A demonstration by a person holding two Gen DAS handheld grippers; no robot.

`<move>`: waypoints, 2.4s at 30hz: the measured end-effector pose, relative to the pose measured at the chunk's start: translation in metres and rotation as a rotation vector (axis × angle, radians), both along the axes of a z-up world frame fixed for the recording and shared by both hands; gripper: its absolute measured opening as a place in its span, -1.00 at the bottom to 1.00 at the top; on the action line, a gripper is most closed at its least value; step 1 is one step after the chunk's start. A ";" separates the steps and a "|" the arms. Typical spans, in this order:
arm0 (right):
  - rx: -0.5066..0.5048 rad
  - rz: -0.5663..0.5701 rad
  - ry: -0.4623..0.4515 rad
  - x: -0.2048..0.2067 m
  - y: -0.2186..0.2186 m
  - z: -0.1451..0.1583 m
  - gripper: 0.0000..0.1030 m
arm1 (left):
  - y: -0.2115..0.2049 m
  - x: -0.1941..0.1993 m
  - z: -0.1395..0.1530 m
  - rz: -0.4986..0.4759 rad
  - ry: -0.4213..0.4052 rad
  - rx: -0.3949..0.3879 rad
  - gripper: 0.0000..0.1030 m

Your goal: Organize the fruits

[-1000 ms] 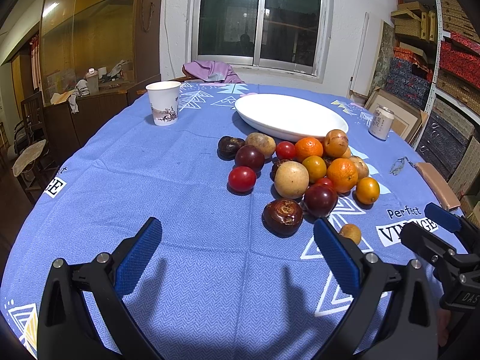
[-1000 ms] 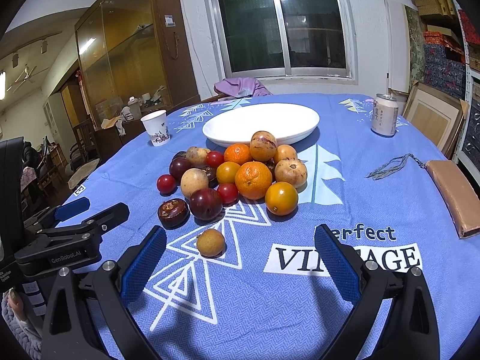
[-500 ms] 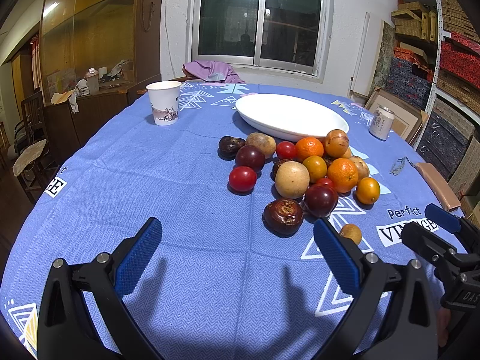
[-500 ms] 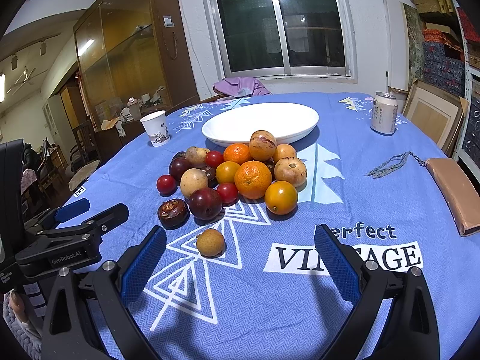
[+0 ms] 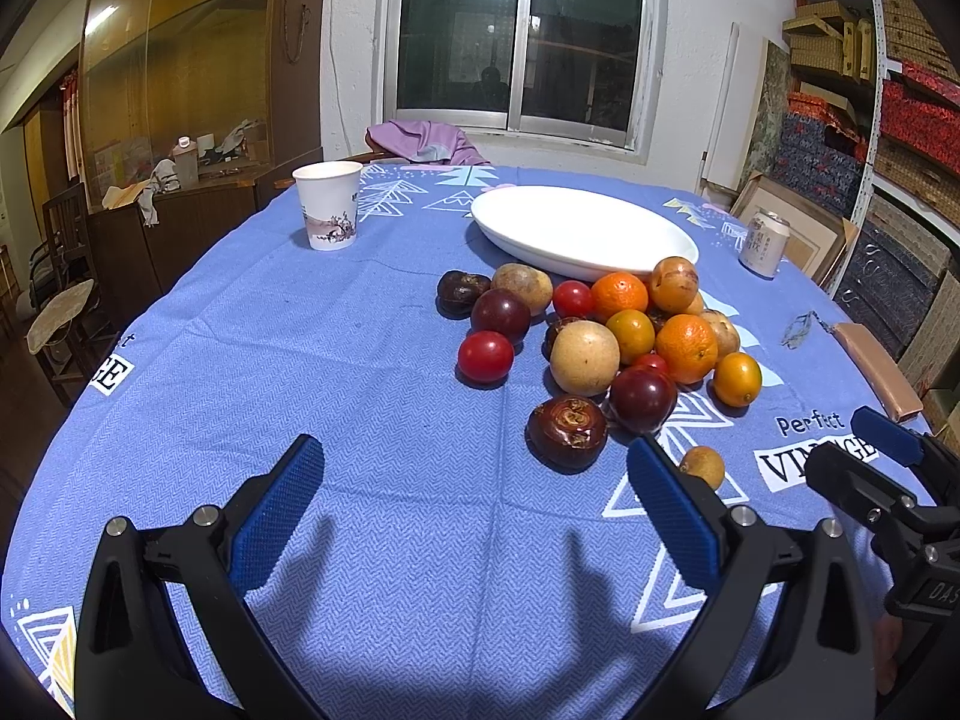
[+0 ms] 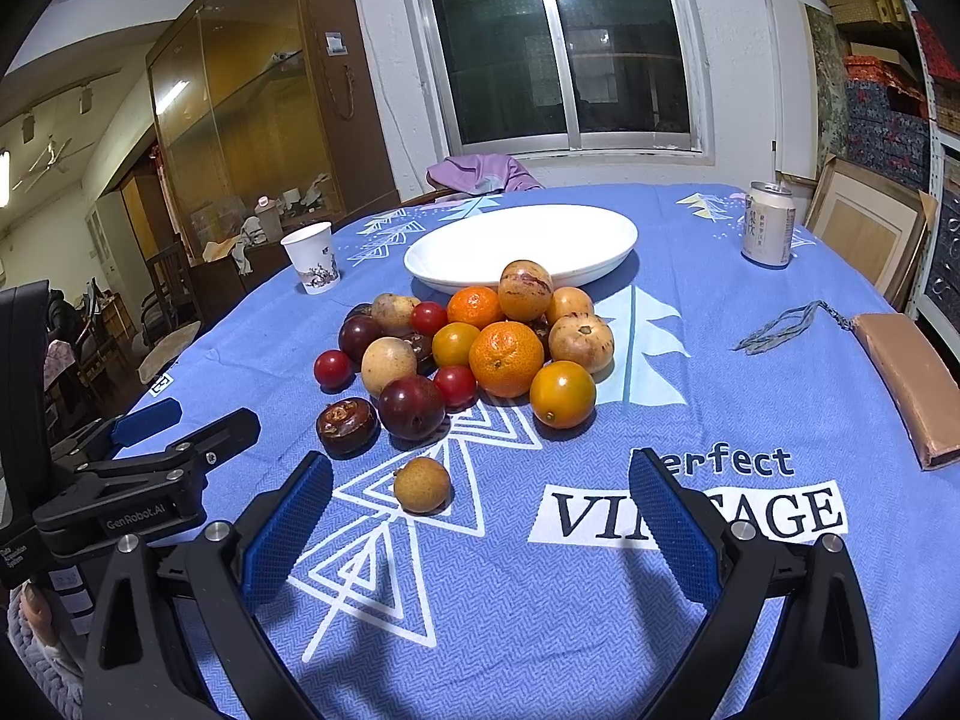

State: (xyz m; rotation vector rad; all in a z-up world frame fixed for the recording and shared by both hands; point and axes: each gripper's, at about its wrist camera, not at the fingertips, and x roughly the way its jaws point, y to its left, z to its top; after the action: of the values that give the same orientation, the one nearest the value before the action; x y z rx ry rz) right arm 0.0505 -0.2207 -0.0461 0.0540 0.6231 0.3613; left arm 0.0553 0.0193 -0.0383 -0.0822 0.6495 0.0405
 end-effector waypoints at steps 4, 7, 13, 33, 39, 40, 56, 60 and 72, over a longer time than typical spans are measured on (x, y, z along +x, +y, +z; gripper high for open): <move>-0.045 0.122 0.089 0.003 0.021 -0.012 0.93 | 0.002 0.006 -0.005 -0.045 0.047 0.002 0.92; -0.162 0.213 0.152 0.006 0.048 -0.020 0.93 | 0.003 0.015 -0.011 -0.094 0.111 0.028 0.92; -0.246 0.304 0.197 0.009 0.076 -0.025 0.87 | 0.003 0.037 -0.017 -0.192 0.171 0.050 0.92; -0.175 0.307 0.291 0.039 0.078 -0.032 0.06 | -0.042 0.093 -0.038 -0.499 0.224 0.144 0.40; -0.162 0.322 0.279 0.036 0.077 -0.031 -0.19 | -0.041 0.092 -0.037 -0.516 0.229 0.123 0.01; -0.159 0.327 0.277 0.039 0.067 -0.034 -0.23 | -0.040 0.091 -0.037 -0.511 0.229 0.121 -0.08; -0.118 0.259 0.141 0.062 0.031 0.027 -0.42 | -0.013 0.102 0.005 -0.404 0.189 0.055 -0.17; -0.096 0.143 0.059 0.117 0.011 0.076 -0.42 | -0.010 0.145 0.049 -0.351 0.116 0.061 -0.17; -0.057 0.053 0.258 0.270 0.028 0.009 -0.39 | -0.031 0.276 0.014 -0.301 0.234 -0.031 -0.16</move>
State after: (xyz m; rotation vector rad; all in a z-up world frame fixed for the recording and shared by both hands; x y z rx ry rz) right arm 0.3202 -0.1923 -0.0370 0.0296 0.8907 0.3906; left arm 0.3312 -0.0114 -0.0244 -0.0088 0.8902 -0.2540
